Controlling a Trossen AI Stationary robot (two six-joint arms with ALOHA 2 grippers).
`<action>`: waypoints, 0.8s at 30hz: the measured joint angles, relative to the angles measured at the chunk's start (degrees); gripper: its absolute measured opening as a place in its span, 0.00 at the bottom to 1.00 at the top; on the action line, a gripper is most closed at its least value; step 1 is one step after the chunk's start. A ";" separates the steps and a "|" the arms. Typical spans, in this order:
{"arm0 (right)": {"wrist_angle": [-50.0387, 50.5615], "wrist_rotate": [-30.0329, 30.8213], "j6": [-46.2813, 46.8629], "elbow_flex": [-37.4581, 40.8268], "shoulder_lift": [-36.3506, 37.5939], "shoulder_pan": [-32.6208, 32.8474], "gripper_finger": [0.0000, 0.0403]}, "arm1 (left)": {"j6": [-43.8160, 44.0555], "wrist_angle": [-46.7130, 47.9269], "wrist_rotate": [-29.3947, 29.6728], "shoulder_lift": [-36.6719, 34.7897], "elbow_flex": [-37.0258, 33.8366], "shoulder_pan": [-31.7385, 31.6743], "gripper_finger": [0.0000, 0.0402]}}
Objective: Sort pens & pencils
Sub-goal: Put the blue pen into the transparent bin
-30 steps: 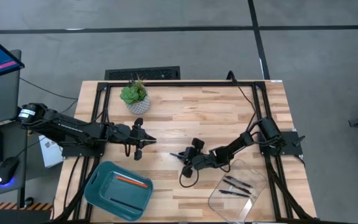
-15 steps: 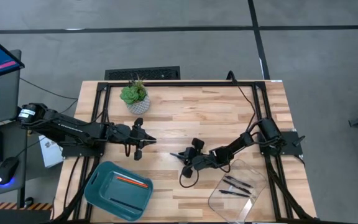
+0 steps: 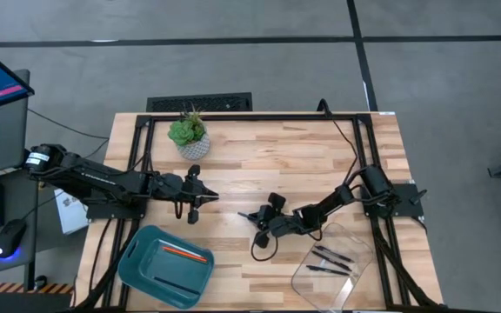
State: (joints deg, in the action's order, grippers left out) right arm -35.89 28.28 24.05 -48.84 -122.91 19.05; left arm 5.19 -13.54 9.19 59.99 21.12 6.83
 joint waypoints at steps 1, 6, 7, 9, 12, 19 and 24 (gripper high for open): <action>-0.19 -0.04 0.00 0.00 -0.03 0.00 0.15 | 0.00 0.00 -0.02 0.00 0.00 0.00 0.11; -0.89 -0.27 0.00 0.04 -0.13 0.00 0.15 | 0.00 0.02 -0.02 0.00 0.00 0.00 0.11; -0.89 -0.37 0.00 0.04 -0.13 0.00 0.15 | 0.00 0.02 -0.02 0.00 0.00 0.00 0.11; -0.91 -0.50 0.00 0.04 -0.13 0.00 0.15 | 0.00 0.02 0.00 0.00 0.00 0.00 0.11; -0.95 -0.48 0.00 0.04 -0.13 0.00 0.15 | 0.00 0.13 -0.02 0.00 0.00 0.00 0.11; -3.44 -0.01 -0.12 0.11 -0.46 0.04 0.15 | 1.64 5.01 -0.13 0.00 0.00 0.00 0.11; -3.39 -0.84 -0.52 0.11 0.72 -0.75 0.15 | 2.82 6.32 -0.13 0.00 0.00 0.00 0.11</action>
State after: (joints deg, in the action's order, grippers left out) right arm -39.28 27.44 23.53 -48.73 -122.19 18.29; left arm 8.01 -7.22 9.06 59.99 21.12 6.83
